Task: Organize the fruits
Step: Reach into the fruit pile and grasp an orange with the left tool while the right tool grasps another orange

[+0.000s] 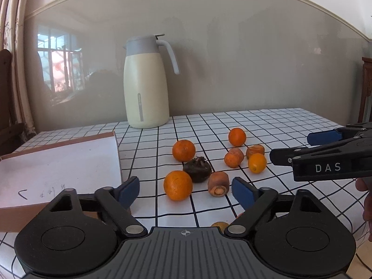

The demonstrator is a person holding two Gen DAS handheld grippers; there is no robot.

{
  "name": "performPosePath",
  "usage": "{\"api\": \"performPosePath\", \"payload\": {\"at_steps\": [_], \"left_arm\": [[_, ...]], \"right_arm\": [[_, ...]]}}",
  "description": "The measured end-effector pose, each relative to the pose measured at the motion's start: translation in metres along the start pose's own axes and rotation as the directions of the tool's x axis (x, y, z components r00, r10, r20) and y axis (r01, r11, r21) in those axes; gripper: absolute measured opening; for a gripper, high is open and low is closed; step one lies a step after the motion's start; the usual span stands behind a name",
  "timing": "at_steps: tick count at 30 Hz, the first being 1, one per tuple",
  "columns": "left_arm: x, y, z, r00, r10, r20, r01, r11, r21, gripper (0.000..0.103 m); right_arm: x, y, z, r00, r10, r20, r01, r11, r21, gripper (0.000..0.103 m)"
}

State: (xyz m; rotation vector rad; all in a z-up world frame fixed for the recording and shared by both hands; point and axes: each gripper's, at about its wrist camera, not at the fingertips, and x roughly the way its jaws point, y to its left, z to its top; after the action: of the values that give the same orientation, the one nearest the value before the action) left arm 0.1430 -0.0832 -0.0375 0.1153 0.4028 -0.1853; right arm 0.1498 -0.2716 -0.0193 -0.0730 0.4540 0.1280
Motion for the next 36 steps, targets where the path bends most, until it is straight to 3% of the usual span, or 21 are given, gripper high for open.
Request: {"api": "performPosePath", "payload": {"at_steps": [10, 16, 28, 36], "left_arm": [[0.039, 0.000, 0.004, 0.997, 0.001, -0.077, -0.002, 1.000, -0.011, 0.075], [0.051, 0.004, 0.006, 0.996, -0.007, -0.094, 0.004, 1.000, -0.030, 0.074], [0.054, 0.011, 0.008, 0.993, -0.044, -0.112, 0.035, 0.996, -0.078, 0.058], [0.055, 0.015, 0.004, 0.990, -0.046, -0.133, 0.032, 0.994, -0.104, 0.056]], "right_arm": [[0.036, -0.002, 0.003, 0.997, 0.043, -0.065, -0.042, 0.999, 0.020, 0.049], [0.051, 0.003, 0.003, 0.992, 0.050, -0.112, -0.048, 0.999, 0.015, 0.043], [0.069, 0.005, 0.003, 0.983, 0.051, -0.177, -0.046, 0.999, 0.028, 0.026], [0.070, 0.004, 0.004, 0.982, 0.053, -0.180, -0.049, 0.998, 0.028, 0.025]]}}
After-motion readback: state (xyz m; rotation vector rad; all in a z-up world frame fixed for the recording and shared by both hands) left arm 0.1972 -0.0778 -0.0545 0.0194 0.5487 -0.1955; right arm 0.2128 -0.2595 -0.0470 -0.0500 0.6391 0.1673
